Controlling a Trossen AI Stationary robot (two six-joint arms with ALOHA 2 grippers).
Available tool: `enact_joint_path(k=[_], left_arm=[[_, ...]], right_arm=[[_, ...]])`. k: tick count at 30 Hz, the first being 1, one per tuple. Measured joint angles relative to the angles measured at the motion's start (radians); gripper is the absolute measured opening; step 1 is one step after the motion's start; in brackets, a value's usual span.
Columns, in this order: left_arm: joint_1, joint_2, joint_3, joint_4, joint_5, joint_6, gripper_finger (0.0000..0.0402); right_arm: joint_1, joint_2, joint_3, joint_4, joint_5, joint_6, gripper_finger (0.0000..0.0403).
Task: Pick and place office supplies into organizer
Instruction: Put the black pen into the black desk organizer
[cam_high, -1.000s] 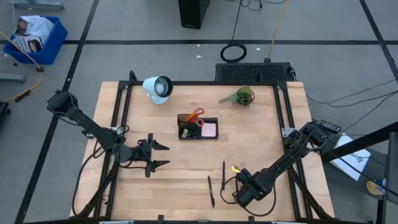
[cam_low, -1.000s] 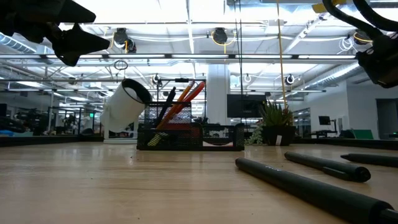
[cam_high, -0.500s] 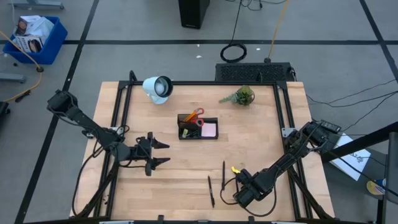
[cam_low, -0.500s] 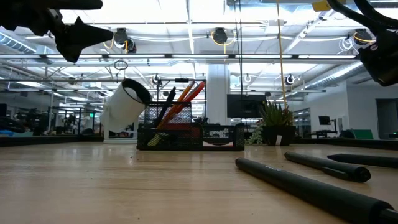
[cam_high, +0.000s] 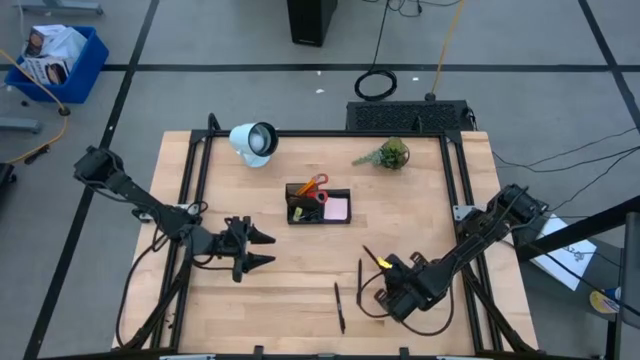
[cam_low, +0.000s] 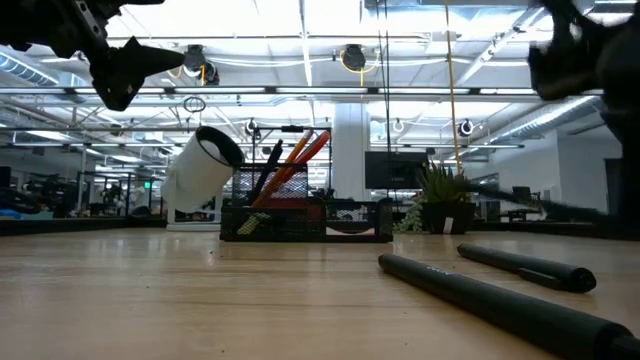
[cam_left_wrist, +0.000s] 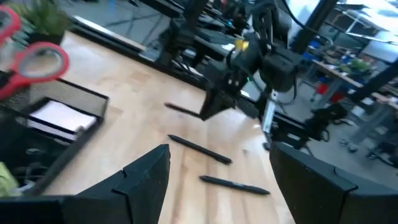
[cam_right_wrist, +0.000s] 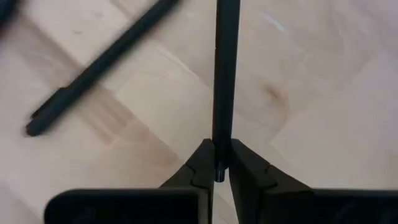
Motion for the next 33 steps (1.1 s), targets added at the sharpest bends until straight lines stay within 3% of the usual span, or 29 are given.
enact_joint_path(k=[8, 17, 25, 29, 33], left_arm=[[0.002, 0.006, 0.000, -0.035, 0.047, 0.065, 0.0278], [-0.009, 0.006, 0.000, -0.057, 0.004, 0.404, 0.0278], [-0.011, 0.042, 0.000, 0.034, -0.213, 0.916, 0.0278], [-0.030, 0.120, 0.025, 0.117, -0.304, 1.248, 0.0278], [-0.041, 0.207, 0.078, 0.155, -0.323, 1.435, 0.0277]], right_arm=[[-0.001, -0.035, 0.001, 0.168, 0.205, -0.156, 0.0022], [-0.049, -0.035, 0.001, 0.521, 0.347, -0.451, 0.0023], [-0.116, -0.036, 0.003, 0.898, 0.299, -0.633, 0.0024], [-0.140, -0.034, 0.003, 0.999, 0.225, -0.623, 0.0025], [-0.164, -0.034, 0.003, 1.049, 0.153, -0.557, 0.0024]])
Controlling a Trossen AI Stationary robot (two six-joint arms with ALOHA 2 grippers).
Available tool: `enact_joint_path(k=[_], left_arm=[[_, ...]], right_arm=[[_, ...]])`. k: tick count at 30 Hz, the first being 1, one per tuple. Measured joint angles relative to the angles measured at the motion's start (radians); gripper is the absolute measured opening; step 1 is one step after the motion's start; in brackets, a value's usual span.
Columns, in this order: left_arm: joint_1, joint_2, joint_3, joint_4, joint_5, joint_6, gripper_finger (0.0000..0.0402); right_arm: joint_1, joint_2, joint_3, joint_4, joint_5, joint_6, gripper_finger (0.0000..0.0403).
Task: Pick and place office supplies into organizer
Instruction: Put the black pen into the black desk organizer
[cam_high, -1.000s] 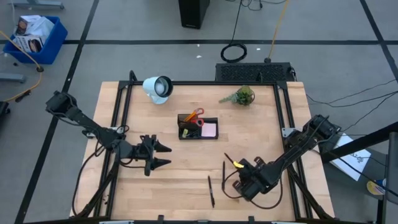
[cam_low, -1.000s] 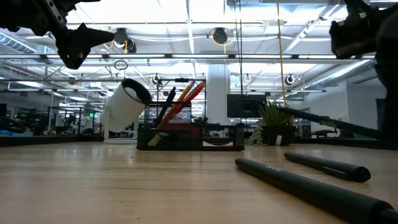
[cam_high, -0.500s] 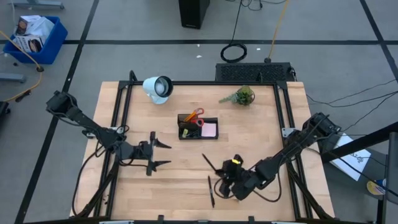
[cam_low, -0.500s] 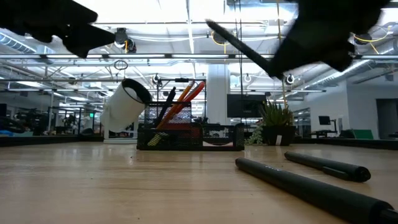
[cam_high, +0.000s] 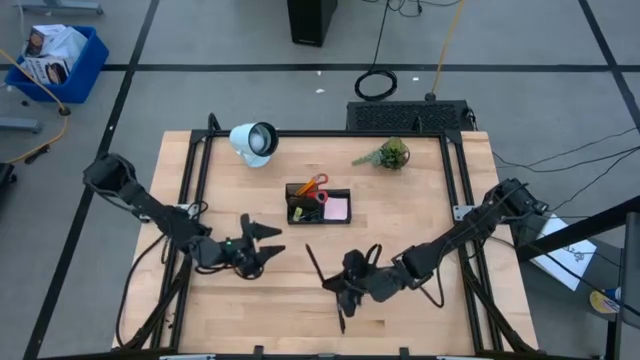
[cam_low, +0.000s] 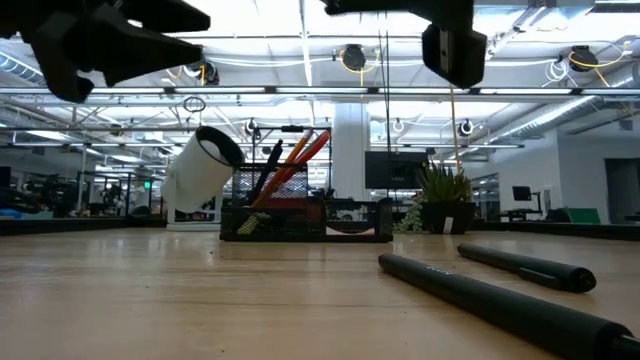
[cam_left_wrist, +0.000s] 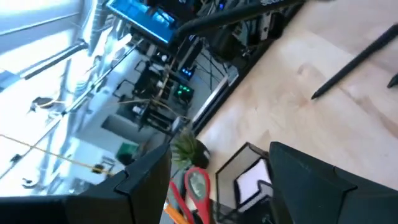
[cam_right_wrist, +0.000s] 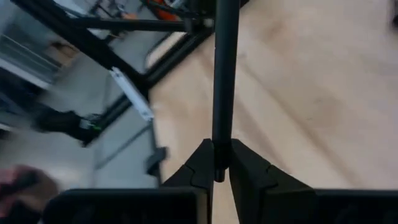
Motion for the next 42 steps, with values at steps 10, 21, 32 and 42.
enact_joint_path(k=[10, 21, 32, 42], left_arm=[[0.003, 0.105, 0.180, -0.131, -0.278, 0.036, 0.0250], [-0.014, 0.103, 0.259, -0.334, -0.332, 0.106, 0.0127], [-0.010, 0.100, 0.259, -0.334, -0.277, 0.050, 0.0093], [0.037, 0.109, 0.259, -0.426, -0.266, 0.141, 0.0093]], right_arm=[[-0.075, -0.002, 0.000, 0.070, -0.184, 0.212, 0.0024], [-0.178, -0.002, 0.001, 0.119, -0.334, 0.265, 0.0026], [-0.272, -0.002, 0.001, 0.082, -0.492, 0.323, 0.0026], [-0.289, -0.002, 0.001, 0.082, -0.524, 0.330, 0.0026]])
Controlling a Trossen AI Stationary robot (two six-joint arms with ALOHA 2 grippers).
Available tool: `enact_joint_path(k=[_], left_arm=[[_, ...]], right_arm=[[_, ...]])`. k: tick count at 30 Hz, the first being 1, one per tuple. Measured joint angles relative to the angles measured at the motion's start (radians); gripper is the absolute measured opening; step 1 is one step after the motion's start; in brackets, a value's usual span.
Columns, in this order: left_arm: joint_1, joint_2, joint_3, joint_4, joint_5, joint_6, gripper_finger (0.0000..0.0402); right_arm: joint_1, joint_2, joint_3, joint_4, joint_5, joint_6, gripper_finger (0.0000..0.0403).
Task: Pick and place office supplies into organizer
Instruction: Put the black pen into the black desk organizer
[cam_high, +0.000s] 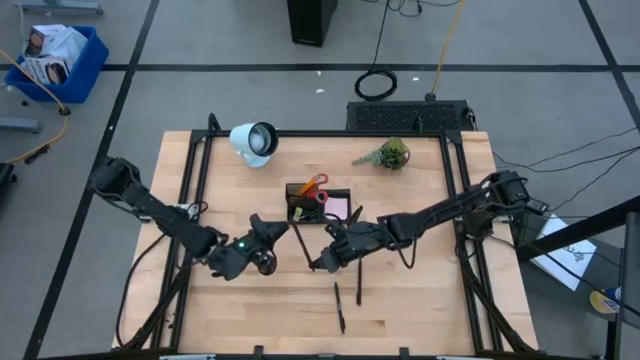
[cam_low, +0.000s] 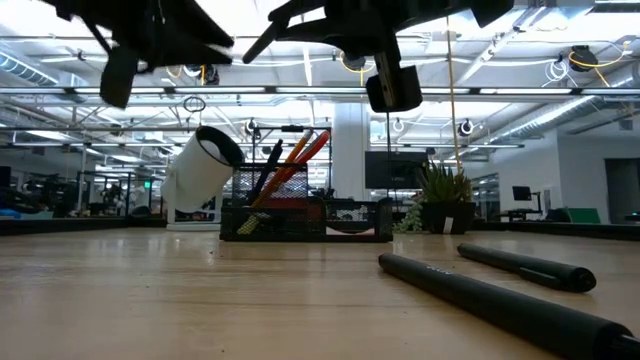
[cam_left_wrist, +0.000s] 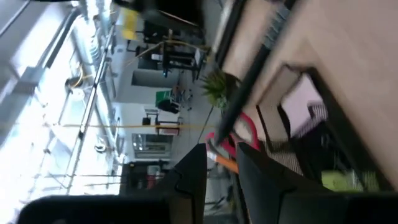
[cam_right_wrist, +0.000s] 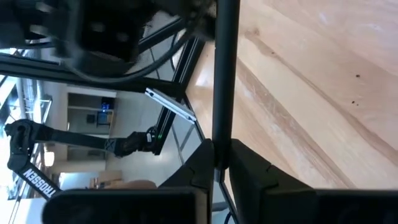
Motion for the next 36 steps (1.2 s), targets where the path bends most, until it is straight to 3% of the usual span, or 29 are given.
enact_joint_path(k=[3, 9, 17, 21, 29, 36], left_arm=[[-0.003, 0.002, 0.000, -0.070, -0.001, 0.024, 0.0093], [-0.015, 0.002, 0.000, -0.026, -0.067, 0.055, 0.0093], [-0.020, 0.002, 0.000, -0.018, 0.032, 0.080, 0.0093], [-0.015, 0.002, 0.000, 0.011, 0.113, 0.103, 0.0112], [-0.005, 0.052, 0.000, 0.135, 0.135, 0.147, 0.0169], [0.011, 0.116, 0.000, 0.183, 0.169, 0.191, 0.0172]], right_arm=[[-0.012, 0.000, 0.000, 0.000, -0.017, -0.004, 0.0025], [-0.043, 0.000, 0.000, -0.034, -0.018, -0.021, 0.0027], [-0.059, 0.000, 0.000, -0.030, -0.043, -0.019, 0.0029], [-0.059, 0.000, 0.000, -0.030, -0.043, -0.008, 0.0027], [-0.059, 0.000, 0.000, -0.021, -0.042, 0.000, 0.0029], [-0.057, 0.001, 0.000, -0.007, -0.039, 0.000, 0.0026]])
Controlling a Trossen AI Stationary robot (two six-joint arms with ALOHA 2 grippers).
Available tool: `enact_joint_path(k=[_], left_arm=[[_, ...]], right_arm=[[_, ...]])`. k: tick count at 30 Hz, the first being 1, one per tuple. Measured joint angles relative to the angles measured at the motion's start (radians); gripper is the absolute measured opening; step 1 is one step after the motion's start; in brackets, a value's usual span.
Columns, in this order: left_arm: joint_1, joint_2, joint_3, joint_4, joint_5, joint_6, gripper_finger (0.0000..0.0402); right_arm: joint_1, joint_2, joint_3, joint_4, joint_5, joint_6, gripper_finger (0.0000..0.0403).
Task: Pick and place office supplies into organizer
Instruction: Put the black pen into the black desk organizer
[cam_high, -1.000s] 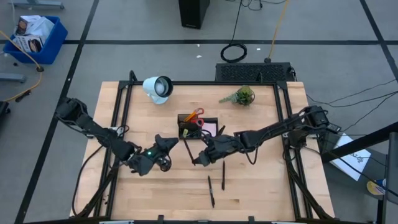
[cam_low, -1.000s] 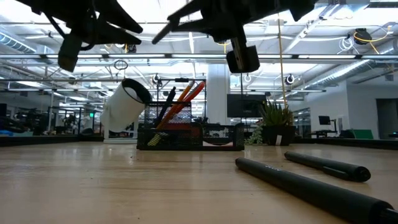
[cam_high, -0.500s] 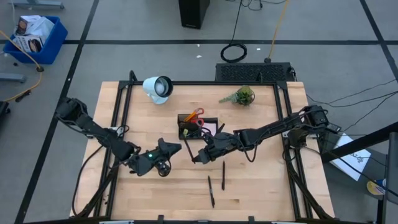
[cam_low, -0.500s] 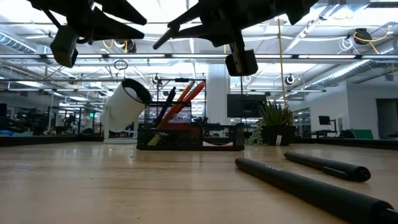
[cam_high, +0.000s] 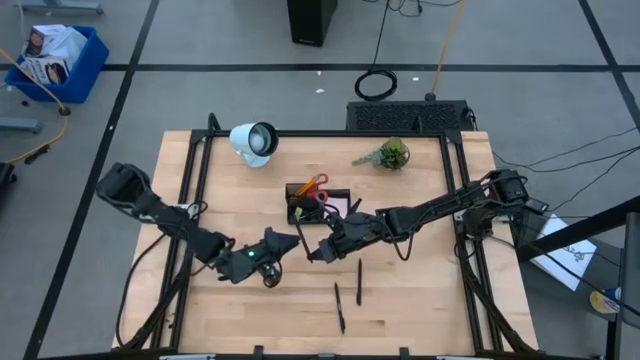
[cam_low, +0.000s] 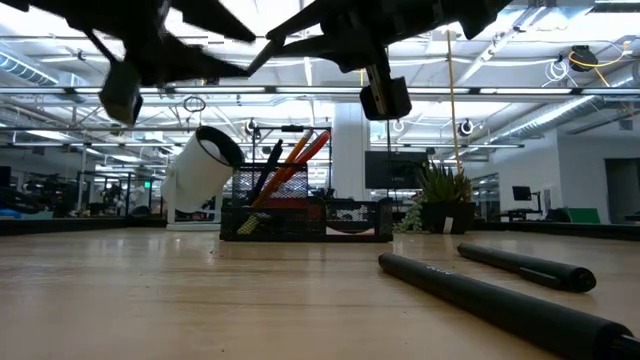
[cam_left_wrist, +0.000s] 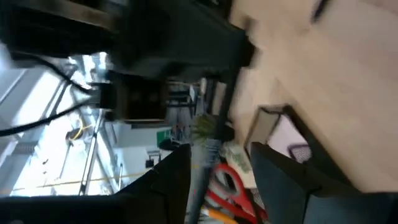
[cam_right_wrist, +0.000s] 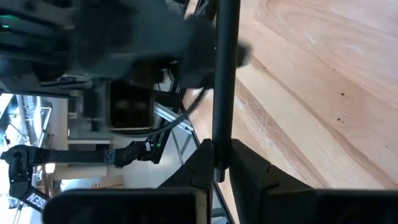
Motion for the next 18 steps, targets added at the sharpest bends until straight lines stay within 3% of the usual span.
enact_joint_path(k=[18], left_arm=[[0.077, 0.015, 0.000, 0.093, 0.129, 0.044, 0.0152]], right_arm=[[0.000, 0.001, 0.000, 0.039, 0.003, 0.019, 0.0029]])
